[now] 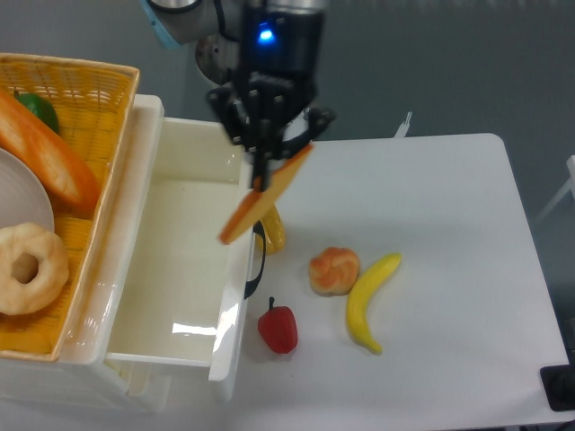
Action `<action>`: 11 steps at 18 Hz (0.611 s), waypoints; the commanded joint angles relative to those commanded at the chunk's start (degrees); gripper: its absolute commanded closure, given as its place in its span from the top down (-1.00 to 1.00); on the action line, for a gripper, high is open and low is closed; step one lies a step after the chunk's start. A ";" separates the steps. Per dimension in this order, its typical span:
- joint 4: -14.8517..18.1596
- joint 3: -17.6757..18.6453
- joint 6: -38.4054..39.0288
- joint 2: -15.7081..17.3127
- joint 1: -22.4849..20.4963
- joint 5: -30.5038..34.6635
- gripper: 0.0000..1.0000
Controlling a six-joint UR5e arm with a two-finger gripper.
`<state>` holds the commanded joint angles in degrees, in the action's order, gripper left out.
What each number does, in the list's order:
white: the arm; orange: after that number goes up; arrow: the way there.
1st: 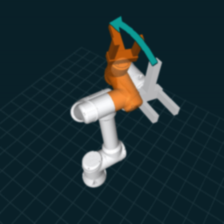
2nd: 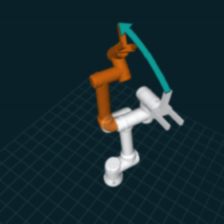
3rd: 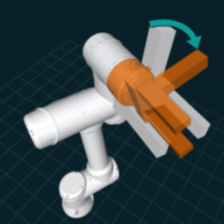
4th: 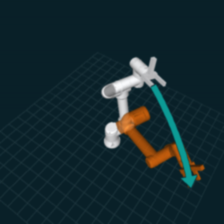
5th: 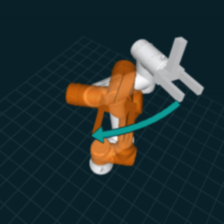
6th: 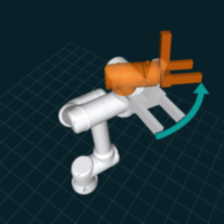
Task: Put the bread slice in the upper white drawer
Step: 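Carry the held bread slice over the open white drawer, then lower the bread slice into the drawer and open the gripper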
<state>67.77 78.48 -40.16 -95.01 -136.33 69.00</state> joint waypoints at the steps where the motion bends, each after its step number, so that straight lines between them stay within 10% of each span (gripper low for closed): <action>1: -0.79 0.18 0.08 -0.17 1.05 0.00 -1.00; 4: -1.06 0.80 -0.09 -0.62 2.47 -0.09 -0.77; 11: -1.15 0.89 -1.41 -1.41 3.96 0.09 1.00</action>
<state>66.62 79.37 -41.57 -96.42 -132.36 69.08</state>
